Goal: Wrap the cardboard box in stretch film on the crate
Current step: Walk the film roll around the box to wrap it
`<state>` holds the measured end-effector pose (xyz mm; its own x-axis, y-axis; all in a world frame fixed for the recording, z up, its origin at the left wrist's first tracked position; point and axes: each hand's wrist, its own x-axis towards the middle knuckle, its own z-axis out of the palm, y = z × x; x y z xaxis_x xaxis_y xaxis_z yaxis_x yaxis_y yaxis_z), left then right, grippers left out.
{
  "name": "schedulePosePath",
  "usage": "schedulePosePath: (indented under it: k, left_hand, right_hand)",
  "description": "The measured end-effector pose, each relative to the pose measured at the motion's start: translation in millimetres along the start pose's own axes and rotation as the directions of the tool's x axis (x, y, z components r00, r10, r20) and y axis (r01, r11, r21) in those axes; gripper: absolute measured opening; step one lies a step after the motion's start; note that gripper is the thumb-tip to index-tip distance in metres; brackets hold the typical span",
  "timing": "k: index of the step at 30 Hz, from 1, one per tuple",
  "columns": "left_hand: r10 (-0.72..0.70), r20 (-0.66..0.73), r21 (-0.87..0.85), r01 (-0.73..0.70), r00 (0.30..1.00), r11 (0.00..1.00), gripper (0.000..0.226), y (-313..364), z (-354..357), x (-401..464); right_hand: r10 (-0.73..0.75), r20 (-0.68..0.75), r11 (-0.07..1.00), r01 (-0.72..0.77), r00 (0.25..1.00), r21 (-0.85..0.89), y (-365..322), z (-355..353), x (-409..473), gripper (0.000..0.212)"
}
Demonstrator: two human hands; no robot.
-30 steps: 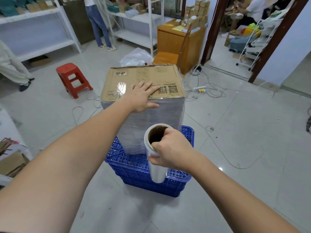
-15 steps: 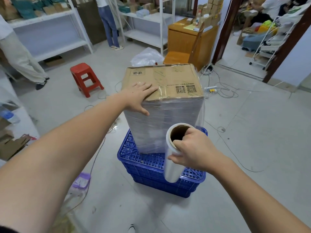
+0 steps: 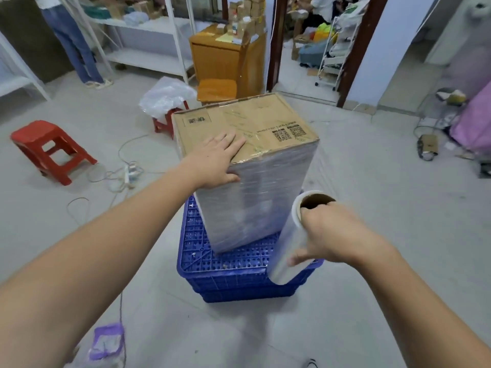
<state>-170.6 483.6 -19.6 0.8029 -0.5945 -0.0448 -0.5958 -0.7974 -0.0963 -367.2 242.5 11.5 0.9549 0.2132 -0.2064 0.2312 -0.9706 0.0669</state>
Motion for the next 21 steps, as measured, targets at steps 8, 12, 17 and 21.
schedulePosePath:
  k: [8, 12, 17, 21]
  left_hand:
    - [0.042, -0.029, 0.014, -0.042, 0.999, 0.999, 0.101, 2, -2, -1]
    - [0.024, -0.027, 0.021, -0.023, 0.999, 1.000, 0.096, 10, -4, -3]
    - [-0.024, -0.023, -0.015, 0.024, 0.999, 1.000, 0.092, 25, -8, -3]
    - [-0.044, -0.037, -0.018, 0.043, 0.998, 0.999, 0.093, 36, -8, -2]
  right_hand:
    - [0.403, -0.184, 0.914, -0.385, 0.896, 0.126, -38, 8, 9, 0.049]
    - [0.412, -0.204, 0.909, -0.385, 0.888, 0.161, -37, 8, 3, 0.042]
    - [0.241, -0.161, 0.969, -0.229, 0.957, 0.088, -44, 6, -7, 0.041]
    - [0.021, -0.159, 1.000, -0.020, 0.987, 0.010, -50, 4, -8, 0.046]
